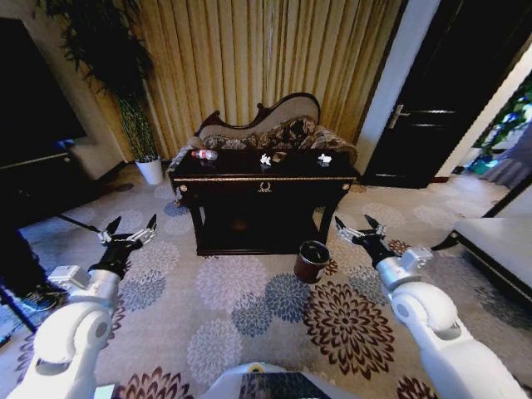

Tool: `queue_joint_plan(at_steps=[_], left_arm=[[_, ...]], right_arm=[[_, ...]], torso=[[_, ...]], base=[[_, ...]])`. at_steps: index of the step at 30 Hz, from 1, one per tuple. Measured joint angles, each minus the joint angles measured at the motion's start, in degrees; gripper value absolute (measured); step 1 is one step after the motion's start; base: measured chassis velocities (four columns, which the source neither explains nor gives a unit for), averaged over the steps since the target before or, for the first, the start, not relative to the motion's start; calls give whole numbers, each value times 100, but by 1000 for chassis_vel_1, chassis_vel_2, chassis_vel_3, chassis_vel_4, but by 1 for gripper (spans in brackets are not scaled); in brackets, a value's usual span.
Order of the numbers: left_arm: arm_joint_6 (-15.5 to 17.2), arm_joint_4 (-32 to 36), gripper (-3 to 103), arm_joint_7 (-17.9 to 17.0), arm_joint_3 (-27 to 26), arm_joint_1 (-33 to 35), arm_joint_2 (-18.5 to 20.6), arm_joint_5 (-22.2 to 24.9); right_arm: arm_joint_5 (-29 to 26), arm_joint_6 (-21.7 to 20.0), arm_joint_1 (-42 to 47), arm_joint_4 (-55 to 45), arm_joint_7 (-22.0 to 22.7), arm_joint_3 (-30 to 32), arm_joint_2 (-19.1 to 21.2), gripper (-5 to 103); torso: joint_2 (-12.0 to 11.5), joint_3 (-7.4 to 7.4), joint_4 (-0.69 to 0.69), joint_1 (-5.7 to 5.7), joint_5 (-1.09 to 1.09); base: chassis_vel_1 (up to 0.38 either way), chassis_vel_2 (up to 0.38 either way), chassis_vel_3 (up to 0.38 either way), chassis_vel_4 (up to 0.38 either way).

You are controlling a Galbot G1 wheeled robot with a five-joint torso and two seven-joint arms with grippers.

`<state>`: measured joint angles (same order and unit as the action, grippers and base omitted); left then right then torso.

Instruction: Move to the front of the table and place the trash on the table into the trash bin.

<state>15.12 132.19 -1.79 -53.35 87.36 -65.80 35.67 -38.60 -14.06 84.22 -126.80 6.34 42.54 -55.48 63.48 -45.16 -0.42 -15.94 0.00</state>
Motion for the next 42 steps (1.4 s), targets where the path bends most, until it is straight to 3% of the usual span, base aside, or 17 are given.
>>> queue_joint_plan(at_steps=[42], left_arm=[[-126, -42, 100, 81, -23, 55, -15, -5]], right_arm=[[4, -10, 84, -12, -139, 82, 11, 100]], torso=[[0, 0, 0, 0, -1]], base=[[-129, 126, 134, -129]])
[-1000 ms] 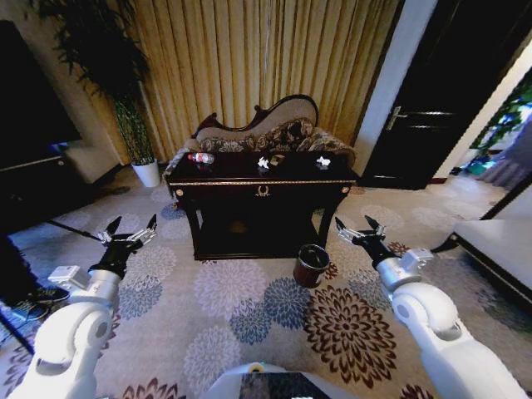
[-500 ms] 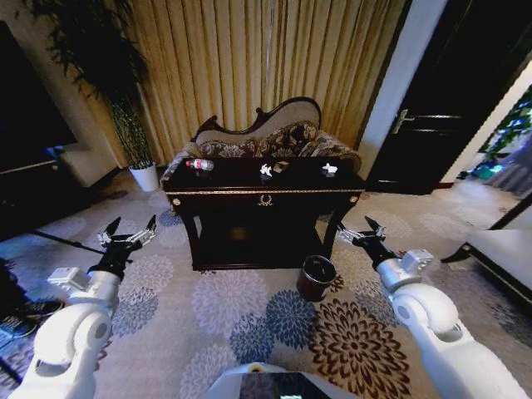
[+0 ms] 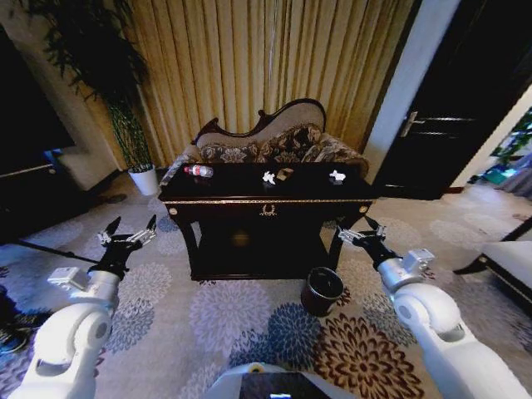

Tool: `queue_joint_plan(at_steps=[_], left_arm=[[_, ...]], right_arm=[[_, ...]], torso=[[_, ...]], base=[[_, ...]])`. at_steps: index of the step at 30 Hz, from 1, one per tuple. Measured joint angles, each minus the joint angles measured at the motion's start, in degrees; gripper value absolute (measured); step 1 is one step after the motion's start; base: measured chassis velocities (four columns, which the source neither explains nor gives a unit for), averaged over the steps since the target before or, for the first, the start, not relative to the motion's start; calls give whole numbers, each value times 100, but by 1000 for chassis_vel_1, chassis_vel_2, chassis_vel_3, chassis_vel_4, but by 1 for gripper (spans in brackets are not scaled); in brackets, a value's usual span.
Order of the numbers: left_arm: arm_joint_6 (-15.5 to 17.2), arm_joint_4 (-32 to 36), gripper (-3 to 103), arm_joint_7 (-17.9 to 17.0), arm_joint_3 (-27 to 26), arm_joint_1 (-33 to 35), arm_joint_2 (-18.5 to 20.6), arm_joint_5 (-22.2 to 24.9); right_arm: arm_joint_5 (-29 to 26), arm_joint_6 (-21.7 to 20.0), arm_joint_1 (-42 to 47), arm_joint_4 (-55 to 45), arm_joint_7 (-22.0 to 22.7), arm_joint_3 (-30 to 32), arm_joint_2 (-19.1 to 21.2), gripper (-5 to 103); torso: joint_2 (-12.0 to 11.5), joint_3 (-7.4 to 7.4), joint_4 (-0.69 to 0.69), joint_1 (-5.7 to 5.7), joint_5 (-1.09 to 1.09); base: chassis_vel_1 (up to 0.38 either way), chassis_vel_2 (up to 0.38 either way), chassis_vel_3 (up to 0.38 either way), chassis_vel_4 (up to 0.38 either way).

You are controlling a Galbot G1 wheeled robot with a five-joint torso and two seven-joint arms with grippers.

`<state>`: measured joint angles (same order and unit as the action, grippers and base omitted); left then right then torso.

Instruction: Move to the front of the table and place the trash on the table into the trash bin.

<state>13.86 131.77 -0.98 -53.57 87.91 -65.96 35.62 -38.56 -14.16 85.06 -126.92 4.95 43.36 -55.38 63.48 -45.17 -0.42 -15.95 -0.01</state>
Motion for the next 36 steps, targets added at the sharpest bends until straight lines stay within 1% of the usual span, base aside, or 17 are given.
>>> queue_joint_plan(at_steps=[5, 16, 36], left_arm=[[-8, 0, 100, 4, -10, 2, 0, 0], [-33, 0, 100, 22, 4, 3, -27, -4], [-78, -8, 100, 48, -13, 46, -67, -5]], right_arm=[[5, -1, -3, 7, -8, -13, -10, 100], [23, -2, 57, -2, -20, 13, -16, 100], [23, 0, 58, -35, -19, 8, -22, 100]], torso=[[0, 1, 1, 0, 3], [0, 0, 1, 0, 0], [-1, 0, 1, 0, 1]], base=[[-125, 130, 108, -141], [-143, 150, 154, -140], [-140, 136, 134, -139]])
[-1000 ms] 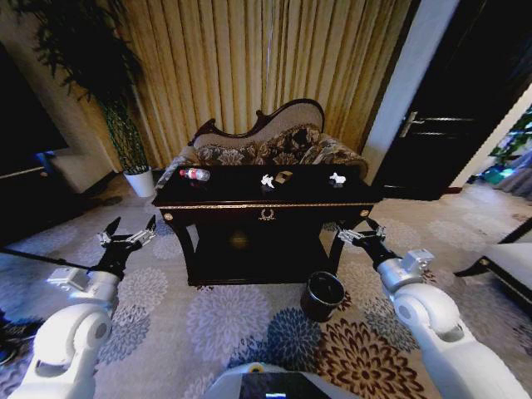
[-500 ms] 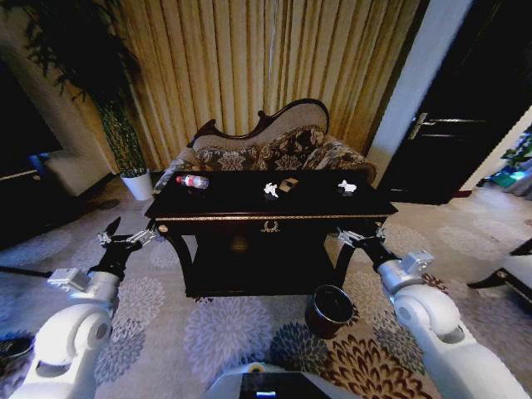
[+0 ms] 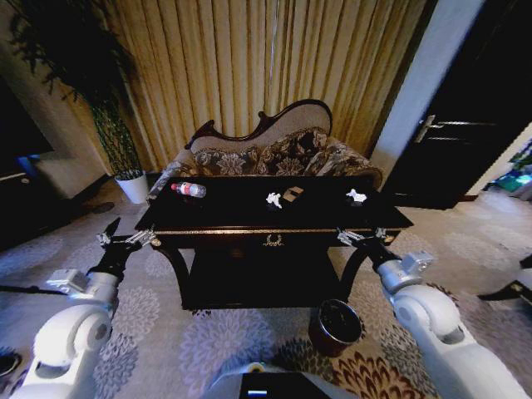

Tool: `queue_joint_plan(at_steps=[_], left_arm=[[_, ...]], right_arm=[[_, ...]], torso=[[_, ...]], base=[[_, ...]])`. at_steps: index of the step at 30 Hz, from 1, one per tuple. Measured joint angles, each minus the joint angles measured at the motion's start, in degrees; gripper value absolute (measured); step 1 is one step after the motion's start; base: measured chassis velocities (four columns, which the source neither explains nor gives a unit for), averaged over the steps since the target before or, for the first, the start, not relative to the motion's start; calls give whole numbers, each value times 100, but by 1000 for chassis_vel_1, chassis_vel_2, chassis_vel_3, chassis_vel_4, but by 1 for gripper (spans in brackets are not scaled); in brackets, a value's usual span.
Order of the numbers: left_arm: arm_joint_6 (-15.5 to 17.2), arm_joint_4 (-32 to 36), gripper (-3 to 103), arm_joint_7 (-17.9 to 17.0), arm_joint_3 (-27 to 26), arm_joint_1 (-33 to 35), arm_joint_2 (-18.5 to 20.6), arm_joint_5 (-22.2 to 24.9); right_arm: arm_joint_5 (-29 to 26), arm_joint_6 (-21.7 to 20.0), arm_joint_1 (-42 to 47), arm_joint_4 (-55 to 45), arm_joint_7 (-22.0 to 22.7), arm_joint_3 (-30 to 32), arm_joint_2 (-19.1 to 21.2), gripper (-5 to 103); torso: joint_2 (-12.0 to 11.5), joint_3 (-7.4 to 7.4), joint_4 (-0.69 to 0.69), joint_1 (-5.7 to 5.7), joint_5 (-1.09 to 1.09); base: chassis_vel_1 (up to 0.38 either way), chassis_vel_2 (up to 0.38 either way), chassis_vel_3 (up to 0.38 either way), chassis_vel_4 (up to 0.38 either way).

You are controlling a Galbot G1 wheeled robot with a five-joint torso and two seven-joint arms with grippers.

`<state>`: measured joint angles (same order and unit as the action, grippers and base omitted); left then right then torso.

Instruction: Move to the front of the table and place the trash on the table into the trash bin.

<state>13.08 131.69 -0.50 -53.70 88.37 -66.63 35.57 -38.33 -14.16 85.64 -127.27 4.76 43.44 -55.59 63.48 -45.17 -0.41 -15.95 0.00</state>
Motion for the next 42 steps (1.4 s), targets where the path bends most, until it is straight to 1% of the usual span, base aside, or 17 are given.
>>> queue_joint_plan(at_steps=[11, 17, 24, 27, 29, 30, 32, 34, 36, 37, 38, 40, 41, 42], left_arm=[[-13, 2, 100, 1, -7, -4, 11, 0], [-14, 28, 100, 0, -11, -2, 14, 1], [-14, 73, 100, -7, -43, -19, 79, 29], [-13, 112, 100, -9, -97, -7, 88, 81], [-8, 131, 100, -13, -160, 22, 86, 113], [-8, 131, 100, -13, -160, 22, 86, 113], [-3, 151, 100, -14, -215, 72, 73, 129], [-1, 158, 100, -14, -227, 85, 72, 135], [-1, 170, 100, -14, -256, 98, 84, 155], [-1, 170, 100, -14, -256, 98, 84, 155], [0, 172, 100, -14, -262, 98, 90, 162], [2, 175, 100, -14, -285, 99, 109, 180], [2, 175, 100, -14, -285, 99, 109, 180], [2, 175, 100, -14, -295, 101, 116, 187]], right_arm=[[3, 28, -23, 23, 22, 6, 2, 100], [16, 46, -47, 47, 188, -15, 33, 100], [-49, 16, -208, 115, 342, -177, 74, 100], [-176, -55, -350, 151, 456, -255, 154, 100], [-261, -109, -499, 210, 666, -343, 285, 100], [-261, -109, -499, 210, 666, -343, 285, 100], [-386, -173, -669, 331, 899, -414, 471, 100], [-428, -201, -726, 374, 945, -425, 529, 100], [-559, -321, -952, 572, 1096, -483, 716, 100], [-559, -321, -952, 572, 1096, -483, 716, 100], [-631, -370, -1028, 635, 1146, -504, 774, 100], [-950, -603, -1268, 845, 1377, -563, 975, 100], [-950, -603, -1268, 845, 1377, -563, 975, 100], [-1096, -679, -1360, 935, 1445, -582, 1062, 100]], torso=[[0, 0, 0, 0, 1], [0, -1, 0, -2, 1], [0, 1, -1, 1, 0], [2, 1, 0, 2, 0], [2, 1, 2, 2, 0], [2, 1, 2, 2, 0], [1, 0, 0, 1, 0], [1, 0, 0, 0, 0], [1, 0, 0, 0, 0], [1, 0, 0, 0, 0], [1, 0, 0, 1, -1], [1, 0, 0, 1, 0], [1, 0, 0, 1, 0], [1, 0, 0, 1, -1]], base=[[-138, 138, 133, -144], [-122, 104, 110, -124], [-16, 12, 9, -11], [0, 0, 0, 0], [0, 0, 0, 0], [0, 0, 0, 0], [0, 0, 0, 0], [0, 0, 0, 0], [0, 0, 0, 0], [0, 0, 0, 0], [0, 0, 0, 0], [0, 0, 0, 0], [0, 0, 0, 0], [0, 0, 0, 0]])
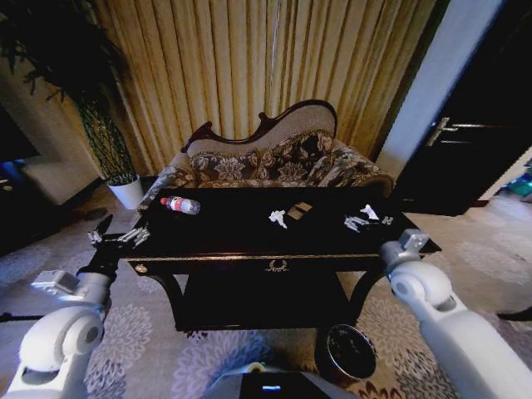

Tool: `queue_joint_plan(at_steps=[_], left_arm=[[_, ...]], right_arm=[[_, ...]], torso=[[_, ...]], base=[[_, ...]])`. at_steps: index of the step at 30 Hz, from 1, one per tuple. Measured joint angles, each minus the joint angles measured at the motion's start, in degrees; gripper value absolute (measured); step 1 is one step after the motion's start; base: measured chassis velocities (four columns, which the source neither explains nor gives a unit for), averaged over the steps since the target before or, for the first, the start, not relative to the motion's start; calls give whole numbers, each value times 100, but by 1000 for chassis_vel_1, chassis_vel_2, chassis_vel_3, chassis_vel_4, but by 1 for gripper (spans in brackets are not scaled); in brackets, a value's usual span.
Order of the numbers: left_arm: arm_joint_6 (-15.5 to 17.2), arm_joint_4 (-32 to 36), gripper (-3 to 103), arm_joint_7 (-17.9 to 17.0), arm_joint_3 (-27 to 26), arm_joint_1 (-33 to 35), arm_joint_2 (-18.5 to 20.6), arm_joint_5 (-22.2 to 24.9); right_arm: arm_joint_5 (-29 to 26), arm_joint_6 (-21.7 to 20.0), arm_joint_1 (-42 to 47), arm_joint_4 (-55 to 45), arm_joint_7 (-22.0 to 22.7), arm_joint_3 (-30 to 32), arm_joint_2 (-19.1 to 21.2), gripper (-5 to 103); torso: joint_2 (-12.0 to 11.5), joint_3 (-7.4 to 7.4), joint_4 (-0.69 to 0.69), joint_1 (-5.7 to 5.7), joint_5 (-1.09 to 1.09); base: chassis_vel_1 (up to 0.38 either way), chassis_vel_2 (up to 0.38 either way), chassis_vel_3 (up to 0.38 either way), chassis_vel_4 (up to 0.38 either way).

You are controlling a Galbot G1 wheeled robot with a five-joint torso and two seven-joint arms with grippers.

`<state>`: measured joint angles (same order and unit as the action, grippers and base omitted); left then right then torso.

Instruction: Move to the front of the table and place the trash on the table into the trash bin.

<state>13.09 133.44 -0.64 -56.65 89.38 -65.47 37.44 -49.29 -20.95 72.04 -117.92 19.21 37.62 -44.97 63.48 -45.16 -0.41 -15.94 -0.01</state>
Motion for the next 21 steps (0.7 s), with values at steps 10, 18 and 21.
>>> queue_joint_plan(at_steps=[10, 18, 21], left_arm=[[-7, -98, 100, 16, 1, -20, 2, 7], [-33, -139, 100, 39, -43, -11, -8, 5], [-39, -146, 100, 45, -53, -7, -23, 5]], right_arm=[[-1167, -686, -1206, 917, 230, -375, 847, 100], [-1918, -1327, -2333, 1756, 228, -1093, 1318, 100], [-2068, -1560, -2586, 1900, 225, -1301, 1370, 100]], torso=[[0, 0, 0, 0, 1], [-1, -1, 0, 0, 0], [0, 0, 1, 0, 1]], base=[[0, 0, 0, 0], [0, 0, 0, 0], [0, 0, 0, 0]])
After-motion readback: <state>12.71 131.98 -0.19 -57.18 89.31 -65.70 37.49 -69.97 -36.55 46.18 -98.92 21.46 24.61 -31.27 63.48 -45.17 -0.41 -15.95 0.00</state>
